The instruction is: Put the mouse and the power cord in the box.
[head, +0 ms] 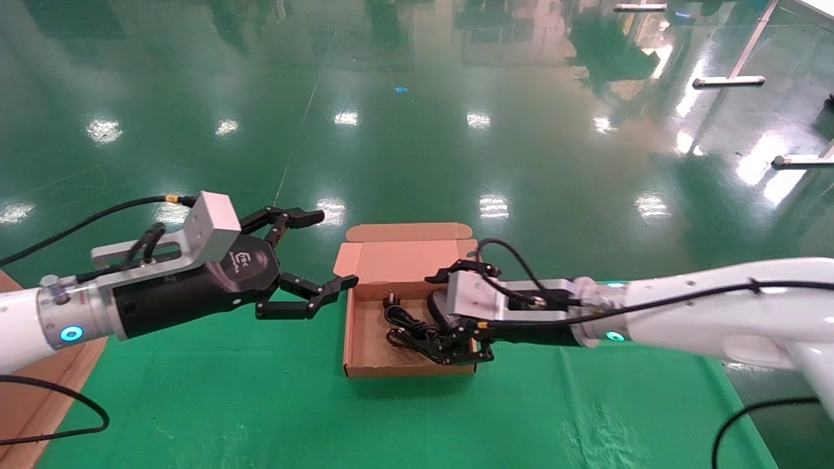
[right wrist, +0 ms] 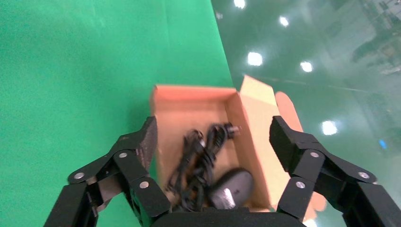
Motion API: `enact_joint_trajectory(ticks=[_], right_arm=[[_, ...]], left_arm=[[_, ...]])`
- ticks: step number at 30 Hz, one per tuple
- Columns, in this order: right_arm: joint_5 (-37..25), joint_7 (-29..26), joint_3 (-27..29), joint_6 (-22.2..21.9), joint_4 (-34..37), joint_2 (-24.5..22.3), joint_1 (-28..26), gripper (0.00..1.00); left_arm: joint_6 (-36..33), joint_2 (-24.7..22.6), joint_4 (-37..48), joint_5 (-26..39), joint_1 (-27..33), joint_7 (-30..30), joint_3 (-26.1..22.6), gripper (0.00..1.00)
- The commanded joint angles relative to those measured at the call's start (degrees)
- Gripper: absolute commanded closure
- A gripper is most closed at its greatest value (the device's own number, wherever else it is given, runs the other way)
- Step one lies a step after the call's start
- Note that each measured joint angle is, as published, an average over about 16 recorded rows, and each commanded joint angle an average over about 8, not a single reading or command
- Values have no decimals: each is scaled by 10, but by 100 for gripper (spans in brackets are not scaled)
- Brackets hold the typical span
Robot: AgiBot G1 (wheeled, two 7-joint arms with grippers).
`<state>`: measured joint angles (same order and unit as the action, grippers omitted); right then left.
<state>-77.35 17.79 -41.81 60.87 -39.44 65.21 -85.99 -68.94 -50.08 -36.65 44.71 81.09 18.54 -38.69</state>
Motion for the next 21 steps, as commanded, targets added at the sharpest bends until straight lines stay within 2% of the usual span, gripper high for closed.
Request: enact_joint_trajectory(ticks=[1, 21], right_arm=[[17, -14, 13, 12, -17, -15, 12, 0], [188, -151, 137, 132, -181, -160, 129, 0]], left_arm=[[-9, 8, -19, -1, -10, -15, 12, 0], [-94, 84, -206, -16, -109, -164, 127, 0]])
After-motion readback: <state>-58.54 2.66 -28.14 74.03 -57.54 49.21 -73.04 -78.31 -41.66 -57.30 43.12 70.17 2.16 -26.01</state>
